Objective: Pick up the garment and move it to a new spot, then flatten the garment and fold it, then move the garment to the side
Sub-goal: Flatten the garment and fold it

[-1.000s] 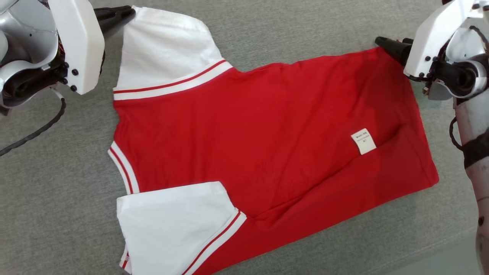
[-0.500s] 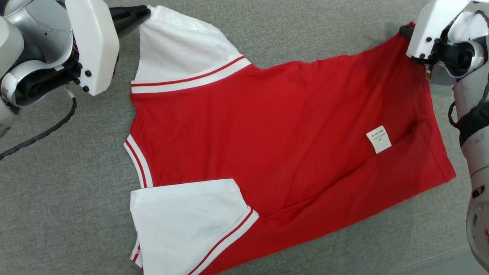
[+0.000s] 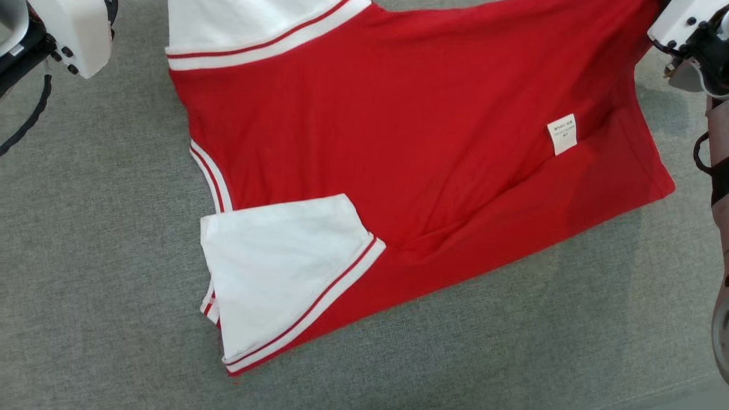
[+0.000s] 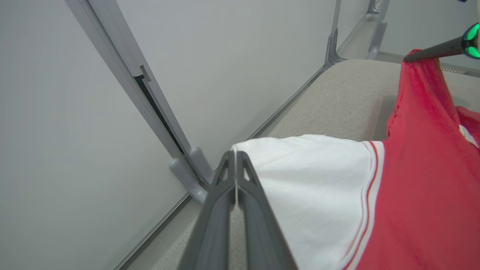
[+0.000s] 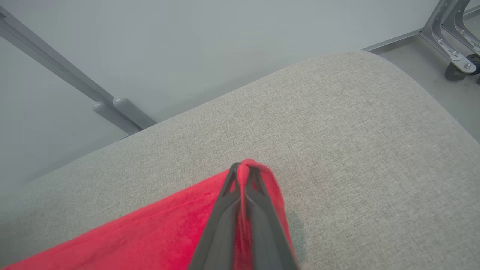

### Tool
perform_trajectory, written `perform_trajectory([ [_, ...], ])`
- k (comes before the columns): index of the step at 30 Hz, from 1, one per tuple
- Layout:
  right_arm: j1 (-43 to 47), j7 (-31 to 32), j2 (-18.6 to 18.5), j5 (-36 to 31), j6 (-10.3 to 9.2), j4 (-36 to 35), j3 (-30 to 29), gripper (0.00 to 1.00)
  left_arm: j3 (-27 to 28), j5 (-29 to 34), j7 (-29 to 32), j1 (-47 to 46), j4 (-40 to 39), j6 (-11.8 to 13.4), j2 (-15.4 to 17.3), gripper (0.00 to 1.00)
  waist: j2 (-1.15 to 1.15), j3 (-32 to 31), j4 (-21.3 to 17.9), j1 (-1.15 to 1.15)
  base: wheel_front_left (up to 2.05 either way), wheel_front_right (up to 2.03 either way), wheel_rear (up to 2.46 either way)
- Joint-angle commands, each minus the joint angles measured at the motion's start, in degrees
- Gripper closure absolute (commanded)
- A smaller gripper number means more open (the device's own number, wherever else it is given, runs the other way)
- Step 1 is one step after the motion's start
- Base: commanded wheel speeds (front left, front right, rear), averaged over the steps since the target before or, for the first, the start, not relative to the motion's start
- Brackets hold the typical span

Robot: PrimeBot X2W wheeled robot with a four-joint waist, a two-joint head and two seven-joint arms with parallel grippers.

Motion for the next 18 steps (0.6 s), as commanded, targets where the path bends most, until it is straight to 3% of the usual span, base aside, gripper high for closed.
perform_trajectory([
  [1, 1.3, -0.6, -0.6, 1.8, -0.02, -0.7, 1.1, 1.0, -0.1, -0.1, -1.3, -0.4, 0.2, -0.1, 0.0, 1.0, 0.0, -0.3, 0.5, 0.0, 0.0, 0.0, 0.0],
  [6, 5.2, 0.1, -3.3, 8.4, -0.02, -4.8, 6.1, 1.0, -0.1, -1.3, -4.0, 2.7, -4.3, -0.1, 2.0, 1.0, 0.0, -1.3, 1.6, 0.0, 0.0, 0.0, 0.0],
  [18, 19.4, 4.0, -13.8, 22.2, -0.02, -18.0, 14.5, 1.0, -0.1, -3.1, -7.4, 15.7, -20.8, -0.1, 12.5, 1.0, 0.0, -4.7, 5.5, 0.0, 0.0, 0.0, 0.0],
])
